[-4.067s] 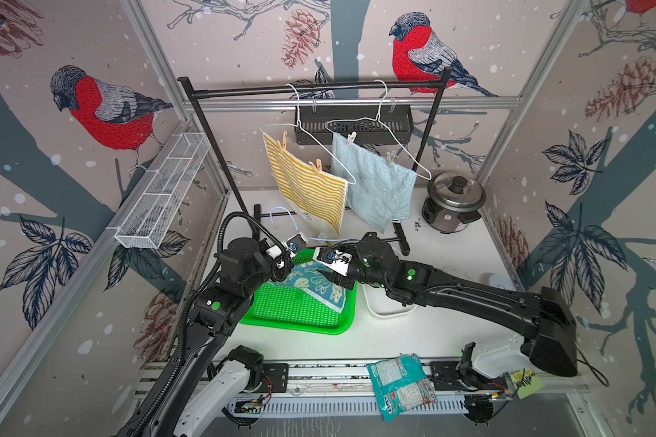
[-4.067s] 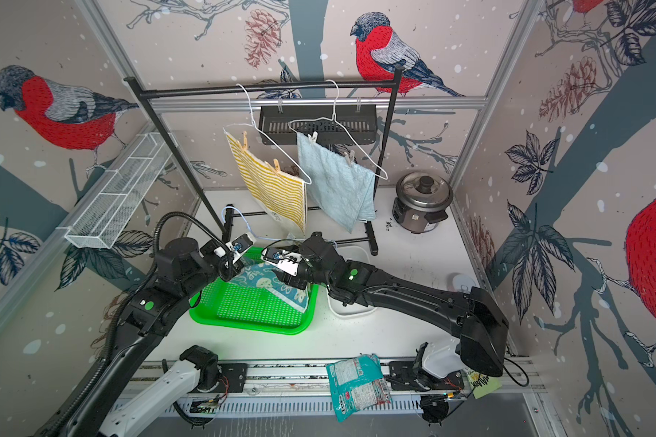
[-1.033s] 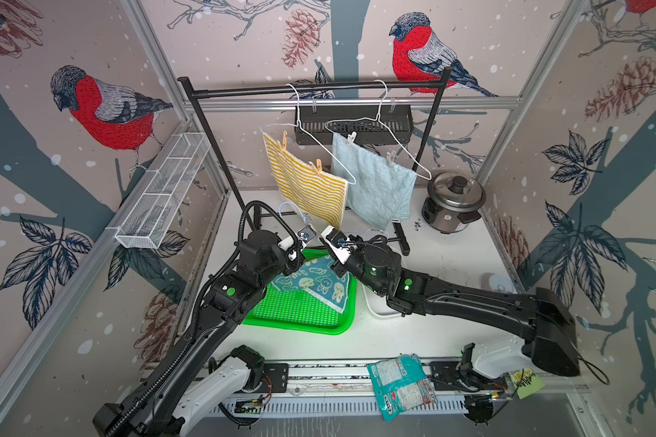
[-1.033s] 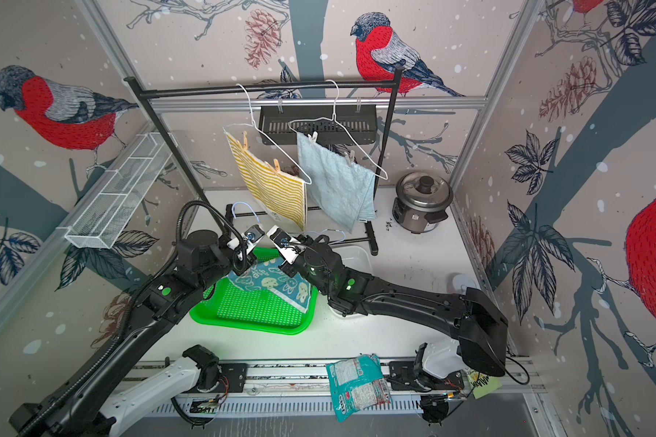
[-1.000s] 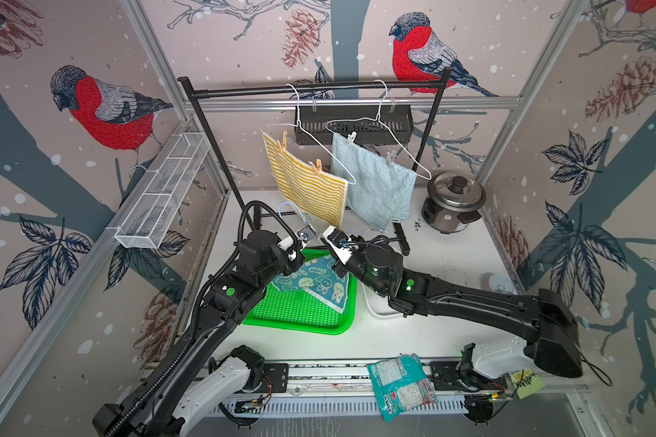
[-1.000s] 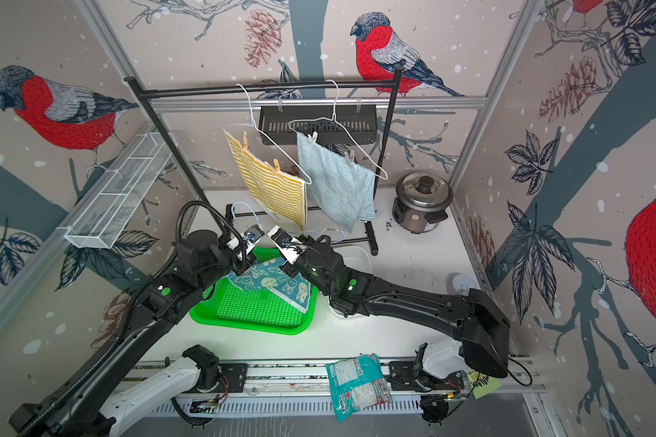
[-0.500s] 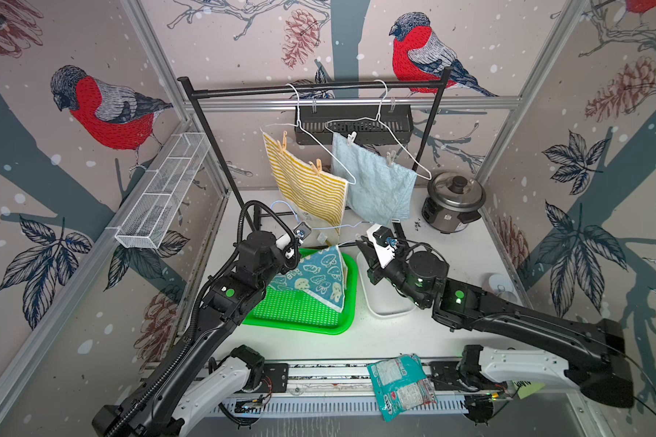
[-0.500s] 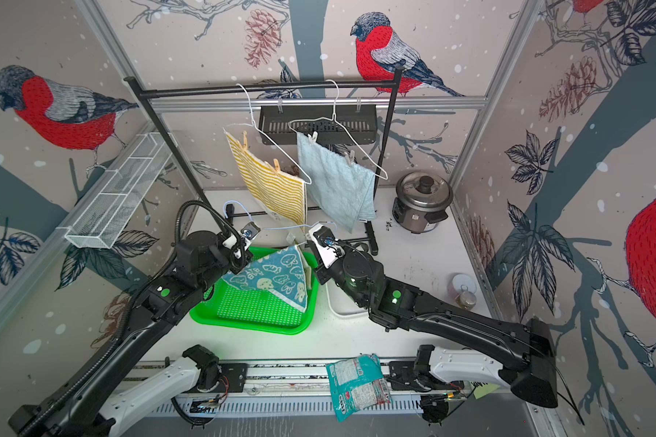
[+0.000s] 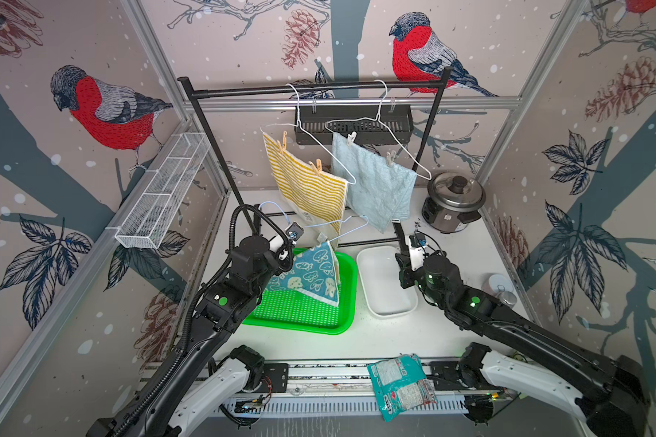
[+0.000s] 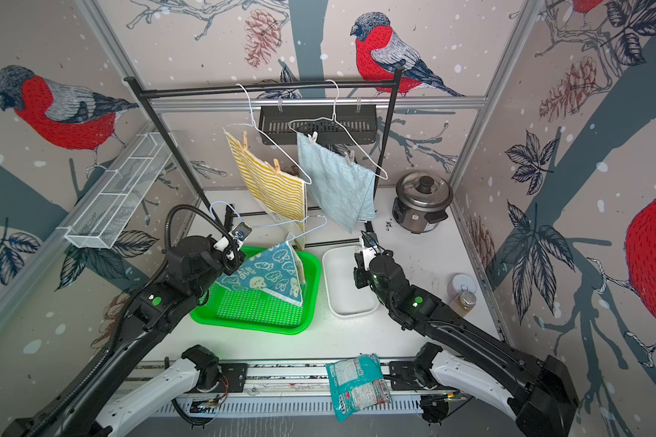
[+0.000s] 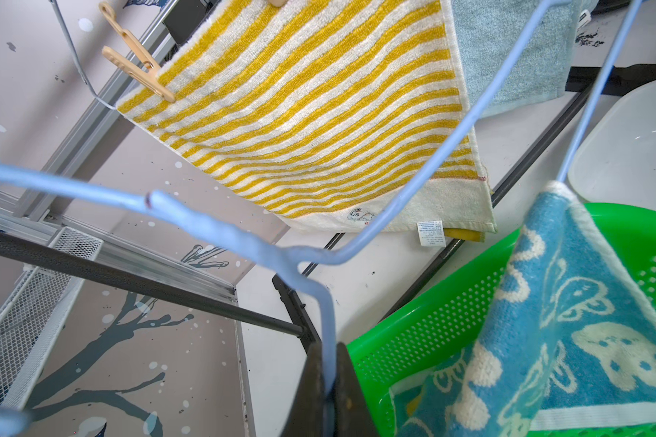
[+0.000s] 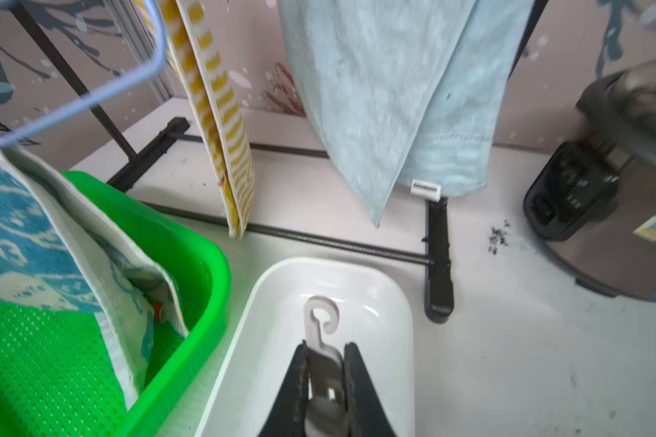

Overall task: Remove the clothespins securing towels to the hanger
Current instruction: Place the clothespin in the storage box.

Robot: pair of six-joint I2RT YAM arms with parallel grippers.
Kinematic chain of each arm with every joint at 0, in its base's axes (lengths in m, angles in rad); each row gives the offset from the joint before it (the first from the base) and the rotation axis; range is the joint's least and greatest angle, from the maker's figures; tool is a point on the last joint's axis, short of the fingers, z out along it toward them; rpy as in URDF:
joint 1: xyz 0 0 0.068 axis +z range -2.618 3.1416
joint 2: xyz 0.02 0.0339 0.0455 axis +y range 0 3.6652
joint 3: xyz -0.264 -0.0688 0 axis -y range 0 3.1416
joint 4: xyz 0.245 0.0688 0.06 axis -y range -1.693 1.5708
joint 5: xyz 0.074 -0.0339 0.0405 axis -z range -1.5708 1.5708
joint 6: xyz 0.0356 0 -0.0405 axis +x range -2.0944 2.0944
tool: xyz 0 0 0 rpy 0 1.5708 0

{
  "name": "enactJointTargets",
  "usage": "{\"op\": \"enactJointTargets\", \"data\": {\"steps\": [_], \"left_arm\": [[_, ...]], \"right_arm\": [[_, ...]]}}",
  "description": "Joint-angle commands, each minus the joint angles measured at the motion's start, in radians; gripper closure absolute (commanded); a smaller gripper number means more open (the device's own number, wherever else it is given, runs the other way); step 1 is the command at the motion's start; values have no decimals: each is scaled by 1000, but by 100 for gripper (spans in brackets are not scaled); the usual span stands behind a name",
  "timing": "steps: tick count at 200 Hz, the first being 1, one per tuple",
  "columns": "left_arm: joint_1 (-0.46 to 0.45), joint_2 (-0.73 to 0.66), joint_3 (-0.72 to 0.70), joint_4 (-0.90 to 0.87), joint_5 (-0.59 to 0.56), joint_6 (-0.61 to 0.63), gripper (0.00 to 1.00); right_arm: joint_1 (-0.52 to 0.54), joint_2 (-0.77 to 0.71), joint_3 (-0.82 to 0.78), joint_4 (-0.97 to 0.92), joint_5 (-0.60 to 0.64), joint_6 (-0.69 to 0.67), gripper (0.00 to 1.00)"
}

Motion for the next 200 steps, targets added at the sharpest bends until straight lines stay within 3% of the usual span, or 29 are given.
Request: {"op": "enactJointTargets", "data": {"steps": [1,53,88,123,181,200], "left_arm": [[0,-12,-6,38,-12,23,100],[-1,-19,-12,42,10,30,100],[-1,-20,-12,42,12,33,100],[1,-18,-13,40,9,30,100],[-1,-29,-17,38,16,30,100],[0,-37,-20,40,31,34,100]], "right_arm": [[-31,43,-24,90,-132,99,99],[-79,266,-15,114,-278,172,98],[-85,413,40,74,-270,173,98],[-92,528,85,38,-242,163,90],[-90,530,115,24,-232,154,50],[-92,482,113,21,-230,138,44]]}}
